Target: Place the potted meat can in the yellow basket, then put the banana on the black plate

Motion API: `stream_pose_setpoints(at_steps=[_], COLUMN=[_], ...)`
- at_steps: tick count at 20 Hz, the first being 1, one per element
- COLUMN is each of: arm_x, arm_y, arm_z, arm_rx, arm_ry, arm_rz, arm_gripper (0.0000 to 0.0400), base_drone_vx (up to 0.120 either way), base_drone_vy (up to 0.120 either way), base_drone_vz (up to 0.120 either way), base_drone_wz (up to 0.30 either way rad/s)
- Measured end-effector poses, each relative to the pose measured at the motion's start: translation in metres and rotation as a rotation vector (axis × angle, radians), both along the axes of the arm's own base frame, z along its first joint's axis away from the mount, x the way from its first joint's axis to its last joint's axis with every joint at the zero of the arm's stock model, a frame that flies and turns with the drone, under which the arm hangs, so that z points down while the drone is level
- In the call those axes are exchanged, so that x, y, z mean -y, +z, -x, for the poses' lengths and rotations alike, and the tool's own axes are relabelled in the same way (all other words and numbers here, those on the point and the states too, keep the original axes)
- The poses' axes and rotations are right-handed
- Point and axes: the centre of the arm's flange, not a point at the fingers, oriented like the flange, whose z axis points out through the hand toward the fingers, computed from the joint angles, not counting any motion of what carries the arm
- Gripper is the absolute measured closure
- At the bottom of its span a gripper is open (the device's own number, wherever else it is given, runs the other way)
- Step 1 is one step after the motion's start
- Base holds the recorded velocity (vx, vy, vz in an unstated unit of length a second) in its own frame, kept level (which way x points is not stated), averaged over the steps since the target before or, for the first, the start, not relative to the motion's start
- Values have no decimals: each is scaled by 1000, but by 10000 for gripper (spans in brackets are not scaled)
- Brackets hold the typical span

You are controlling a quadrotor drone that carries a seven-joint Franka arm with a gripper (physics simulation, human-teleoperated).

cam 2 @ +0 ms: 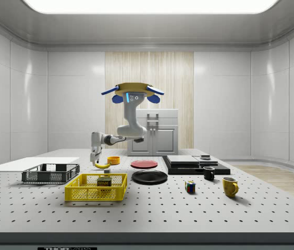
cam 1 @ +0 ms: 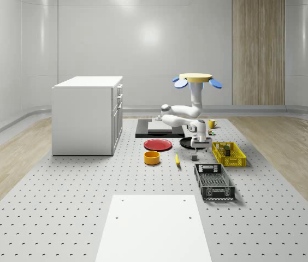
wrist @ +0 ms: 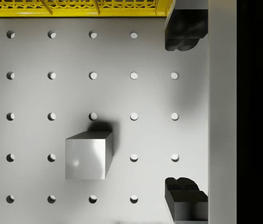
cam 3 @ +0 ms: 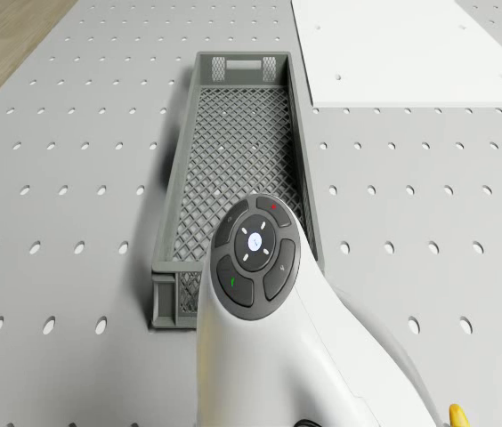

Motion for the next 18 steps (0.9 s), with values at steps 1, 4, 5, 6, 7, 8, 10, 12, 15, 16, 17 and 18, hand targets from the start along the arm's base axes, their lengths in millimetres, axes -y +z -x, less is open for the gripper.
stream_pose_setpoints(at_steps=[1, 4, 5, 6, 7, 8, 10, 12, 15, 16, 17, 18], arm_x=[0, 0, 0, 0, 0, 0, 0, 0, 0, 0, 0, 0], arm_y=[0, 0, 0, 0, 0, 0, 0, 0, 0, 0, 0, 0], arm_z=[0, 0, 0, 0, 0, 0, 0, 0, 0, 0, 0, 0], arm_rx=[0, 0, 0, 0, 0, 0, 0, 0, 0, 0, 0, 0], arm_ry=[0, 0, 0, 0, 0, 0, 0, 0, 0, 0, 0, 0], arm_rz=[0, 0, 0, 0, 0, 0, 0, 0, 0, 0, 0, 0], arm_gripper=[0, 0, 0, 0, 0, 0, 0, 0, 0, 0, 0, 0], base_drone_vx=[0, 0, 0, 0, 0, 0, 0, 0, 0, 0, 0, 0], base_drone_vy=[-120, -120, -120, -120, -120, -120, -120, -120, -120, -120, -120, -120], base_drone_vz=[0, 0, 0, 0, 0, 0, 0, 0, 0, 0, 0, 0], base_drone_wz=[0, 0, 0, 0, 0, 0, 0, 0, 0, 0, 0, 0])
